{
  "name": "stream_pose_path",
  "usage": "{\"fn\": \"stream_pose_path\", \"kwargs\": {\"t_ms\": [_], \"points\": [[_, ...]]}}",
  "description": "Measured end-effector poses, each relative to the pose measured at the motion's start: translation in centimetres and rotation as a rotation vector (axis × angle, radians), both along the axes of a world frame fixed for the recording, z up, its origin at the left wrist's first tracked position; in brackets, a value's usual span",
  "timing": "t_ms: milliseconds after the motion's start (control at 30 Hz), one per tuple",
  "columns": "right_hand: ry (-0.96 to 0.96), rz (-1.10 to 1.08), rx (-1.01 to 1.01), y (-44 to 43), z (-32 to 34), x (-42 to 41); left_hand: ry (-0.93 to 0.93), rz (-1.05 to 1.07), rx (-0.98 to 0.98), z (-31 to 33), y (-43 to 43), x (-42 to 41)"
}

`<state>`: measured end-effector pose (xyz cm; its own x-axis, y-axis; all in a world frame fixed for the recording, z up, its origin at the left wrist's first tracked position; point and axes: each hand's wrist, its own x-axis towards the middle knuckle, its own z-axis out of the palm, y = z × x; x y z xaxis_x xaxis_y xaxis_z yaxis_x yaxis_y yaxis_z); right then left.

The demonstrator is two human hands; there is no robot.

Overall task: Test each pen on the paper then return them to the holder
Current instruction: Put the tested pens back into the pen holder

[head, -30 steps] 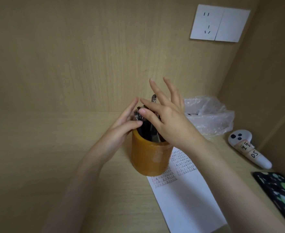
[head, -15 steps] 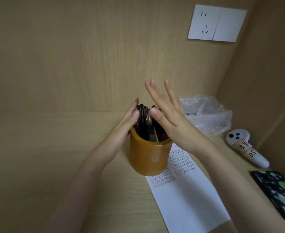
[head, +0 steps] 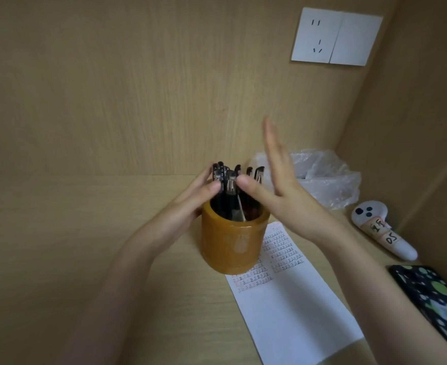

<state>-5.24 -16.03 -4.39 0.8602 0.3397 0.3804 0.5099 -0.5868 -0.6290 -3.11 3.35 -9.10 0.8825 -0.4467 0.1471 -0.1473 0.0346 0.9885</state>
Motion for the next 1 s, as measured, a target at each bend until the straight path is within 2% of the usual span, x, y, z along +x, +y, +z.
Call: {"fn": "stream_pose_path", "kwargs": {"t_ms": [67, 133, 200, 300, 433, 600, 767, 1000], "points": [[0.116, 0.005, 0.164, -1.3, -0.2, -0.1, -0.015, -0.114, 0.144, 0.2, 1.0, -0.1], [0.279, 0.021, 0.161, -2.6, -1.1, -0.3, -0.009, -0.207, 0.269, 0.0, 1.8, 0.0], [0.386, 0.032, 0.11, -3.2, -2.4, -0.6, -0.004, -0.188, 0.397, -0.5, 2.0, 0.2], [0.44, 0.056, 0.163, -3.1, -4.0, -0.7, -0.009, -0.133, 0.5, -1.3, 1.7, 0.5], [0.427, 0.056, 0.273, -2.3, -4.9, -0.1, -0.037, -0.104, 0.451, -1.7, 1.7, 0.9], [0.421, 0.023, 0.412, -1.9, -4.5, 0.9, -0.029, 0.053, 0.32, -1.7, 1.3, 1.1], [0.445, 0.053, 0.441, -1.6, -4.2, 3.3, -0.056, 0.185, 0.131, -1.8, 0.3, 1.4], [0.447, 0.139, 0.43, -1.2, -4.6, 6.0, -0.081, 0.291, 0.034, -3.1, -0.3, 2.1]]}}
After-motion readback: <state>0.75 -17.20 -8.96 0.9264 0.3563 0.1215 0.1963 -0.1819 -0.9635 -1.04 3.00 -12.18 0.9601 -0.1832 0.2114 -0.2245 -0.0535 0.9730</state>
